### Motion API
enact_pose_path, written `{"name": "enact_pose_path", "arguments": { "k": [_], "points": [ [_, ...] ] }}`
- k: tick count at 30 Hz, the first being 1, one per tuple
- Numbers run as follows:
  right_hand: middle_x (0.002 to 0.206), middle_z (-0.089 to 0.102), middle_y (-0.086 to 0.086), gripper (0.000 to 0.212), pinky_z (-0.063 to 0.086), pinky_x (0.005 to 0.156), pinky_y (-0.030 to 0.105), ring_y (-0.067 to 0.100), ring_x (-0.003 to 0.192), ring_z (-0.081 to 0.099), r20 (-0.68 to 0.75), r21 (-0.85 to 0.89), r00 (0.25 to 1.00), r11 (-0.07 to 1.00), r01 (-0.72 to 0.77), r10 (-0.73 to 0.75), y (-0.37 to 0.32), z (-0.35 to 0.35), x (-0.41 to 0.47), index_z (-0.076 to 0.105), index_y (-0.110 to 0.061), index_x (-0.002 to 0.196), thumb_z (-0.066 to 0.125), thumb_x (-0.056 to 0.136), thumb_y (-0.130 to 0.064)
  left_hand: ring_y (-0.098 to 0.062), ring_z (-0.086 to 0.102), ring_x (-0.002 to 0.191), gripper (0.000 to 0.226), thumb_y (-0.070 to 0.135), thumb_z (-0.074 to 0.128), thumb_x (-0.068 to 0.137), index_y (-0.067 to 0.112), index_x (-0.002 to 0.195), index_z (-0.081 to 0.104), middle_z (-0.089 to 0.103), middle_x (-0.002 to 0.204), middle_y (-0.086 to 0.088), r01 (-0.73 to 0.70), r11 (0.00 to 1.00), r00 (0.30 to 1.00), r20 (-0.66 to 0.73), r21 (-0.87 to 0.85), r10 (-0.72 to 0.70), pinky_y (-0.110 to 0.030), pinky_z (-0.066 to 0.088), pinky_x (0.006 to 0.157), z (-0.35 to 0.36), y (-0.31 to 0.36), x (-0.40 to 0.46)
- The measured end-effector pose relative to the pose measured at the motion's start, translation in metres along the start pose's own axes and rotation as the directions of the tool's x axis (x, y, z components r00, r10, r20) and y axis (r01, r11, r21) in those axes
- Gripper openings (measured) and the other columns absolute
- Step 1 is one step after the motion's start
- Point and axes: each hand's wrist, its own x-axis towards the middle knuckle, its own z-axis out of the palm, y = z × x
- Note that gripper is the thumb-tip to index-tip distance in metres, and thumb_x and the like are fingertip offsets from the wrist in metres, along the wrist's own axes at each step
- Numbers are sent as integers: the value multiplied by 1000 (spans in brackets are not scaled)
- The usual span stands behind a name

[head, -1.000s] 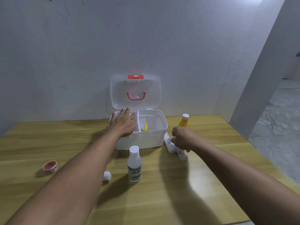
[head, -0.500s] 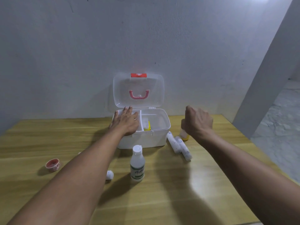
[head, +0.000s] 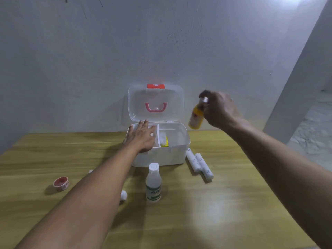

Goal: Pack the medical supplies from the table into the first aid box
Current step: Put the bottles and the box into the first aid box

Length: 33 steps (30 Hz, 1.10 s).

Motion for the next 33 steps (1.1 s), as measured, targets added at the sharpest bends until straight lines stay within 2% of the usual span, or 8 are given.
{"name": "enact_pose_path", "arguments": {
  "k": [7, 11, 18, 23, 26, 29, 31, 33],
  "points": [
    [111, 69, 14, 30, 44, 70, 26, 22, 84, 61, 317, 156, 936, 982, 108, -153, -42, 43, -20, 66, -13, 117, 67, 88, -15, -22, -6, 151, 69, 6, 32, 90, 27, 154, 16, -2, 164, -6, -2, 997, 1000, -24, -78, 0, -46, 2, 122, 1, -2, 1],
    [115, 68, 12, 33, 51, 77, 28, 25, 95, 65, 411, 156, 897, 982, 110, -165, -45, 71, -28, 65, -11, 118, 69, 85, -12, -22, -6, 151, 68, 9, 34, 91, 28, 153, 16, -2, 164, -5, -2, 996, 1000, -29, -88, 0, -45, 3, 122, 3, -3, 3],
    [102, 72, 14, 30, 56, 80, 41, 29, 87, 65, 440, 123, 883, 985, 124, -166, -42, 89, -24, 70, -10, 107, 73, 77, -15, -19, -7, 151, 69, 8, 32, 90, 31, 153, 16, -4, 164, -1, 4, 991, 1000, -10, -137, -6, -44, 12, 121, 5, -5, 6],
    [113, 69, 8, 53, 55, 87, 40, 23, 96, 66, 422, 149, 891, 982, 114, -168, -43, 69, -28, 60, -12, 124, 80, 76, -20, -22, -7, 151, 70, 7, 34, 89, 28, 153, 15, -3, 164, -6, -7, 994, 1000, -21, -108, 4, -47, 3, 121, 4, -5, 5],
    [101, 73, 3, 37, 56, 83, 35, 16, 87, 68, 361, 245, 899, 955, 166, -248, -52, 44, -40, 68, -14, 113, 78, 77, -14, -24, -5, 151, 62, 16, 33, 95, 26, 154, 15, -1, 164, -8, -22, 998, 999, -40, -52, 20, -49, 1, 121, 6, -6, 7],
    [97, 74, -2, 32, 54, 69, 13, 7, 82, 69, 539, 379, 751, 906, 189, -382, -59, 20, -63, 72, -15, 107, 73, 78, -5, -24, -4, 151, 57, 34, 31, 100, 29, 154, 12, -1, 164, -7, -4, 1000, 1000, -21, -29, 4, -50, 1, 121, 10, -8, 11],
    [106, 72, -4, 40, 55, 72, 13, 6, 87, 69, 633, 385, 644, 896, 220, -430, -64, 14, -75, 69, -17, 114, 73, 77, -4, -23, -7, 151, 56, 36, 27, 101, 31, 154, 8, -4, 164, -7, 9, 999, 1000, 13, -33, -9, -49, -2, 121, 8, -7, 11],
    [112, 70, -4, 45, 53, 75, 15, 6, 87, 67, 656, 374, 604, 890, 261, -453, -67, 19, -84, 67, -18, 118, 76, 75, -7, -22, -10, 151, 55, 34, 22, 102, 34, 153, 4, -7, 163, -7, 10, 999, 999, 39, -43, -9, -48, -5, 120, 5, -5, 9]
  ]
}}
